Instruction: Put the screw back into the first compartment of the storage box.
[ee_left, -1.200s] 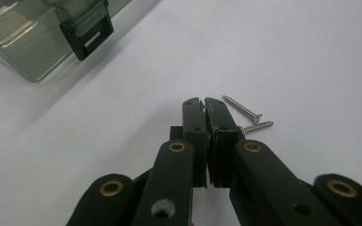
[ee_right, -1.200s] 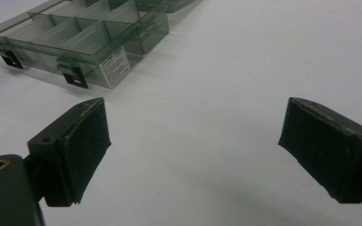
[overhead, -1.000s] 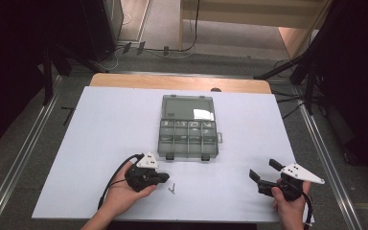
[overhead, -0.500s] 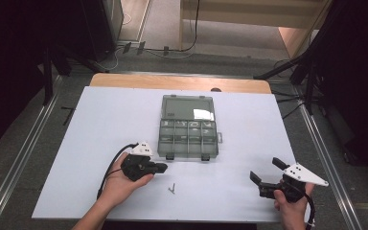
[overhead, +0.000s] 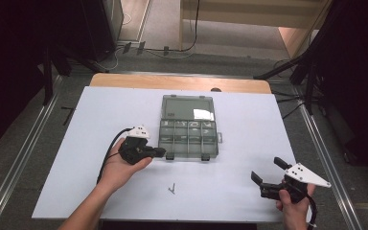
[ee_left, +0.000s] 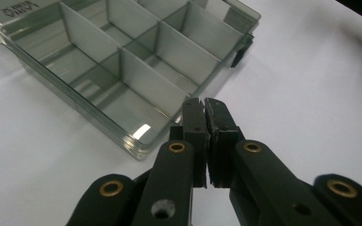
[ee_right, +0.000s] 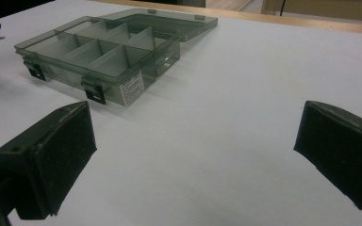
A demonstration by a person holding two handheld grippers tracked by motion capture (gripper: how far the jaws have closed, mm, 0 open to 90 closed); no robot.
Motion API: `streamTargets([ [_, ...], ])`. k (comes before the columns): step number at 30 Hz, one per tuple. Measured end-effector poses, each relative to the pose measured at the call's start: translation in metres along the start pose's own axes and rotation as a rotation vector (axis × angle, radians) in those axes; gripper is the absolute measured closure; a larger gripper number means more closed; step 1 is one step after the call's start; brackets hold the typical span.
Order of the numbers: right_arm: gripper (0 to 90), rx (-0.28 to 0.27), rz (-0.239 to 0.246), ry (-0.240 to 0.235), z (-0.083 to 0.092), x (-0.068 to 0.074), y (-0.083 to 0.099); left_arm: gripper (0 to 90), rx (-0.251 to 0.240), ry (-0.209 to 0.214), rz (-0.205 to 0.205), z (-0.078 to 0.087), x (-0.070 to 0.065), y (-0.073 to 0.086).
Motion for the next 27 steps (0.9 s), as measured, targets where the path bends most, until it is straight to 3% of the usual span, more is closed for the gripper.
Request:
streamTargets([
  [9,0.0,0.011,-0.001,0.0,-0.002,-0.001,0.003,88.4,-0.034,-0.008,0.017,-0.003,0.012,-0.019],
  [13,0.0,0.016,-0.006,-0.001,-0.003,-0.001,0.004,88.3,-0.031,-0.042,0.004,-0.005,0.02,-0.025],
  [19,0.0,0.024,-0.002,-0.008,-0.005,0.001,0.005,88.3,-0.029,-0.069,0.022,-0.01,0.035,-0.033],
  [27,0.0,0.024,-0.006,-0.009,-0.005,0.0,0.006,88.3,-0.033,-0.083,0.041,-0.016,0.05,-0.044],
])
Point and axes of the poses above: each handheld gripper's, and its own axes: z roughly backward along the jaws, y roughly out of its underside, x roughly to its left, the point moved 9 cm from there along -z, roughly forward along the jaws, and after that the axes turned 1 degree about y, right-handed, at the moved point
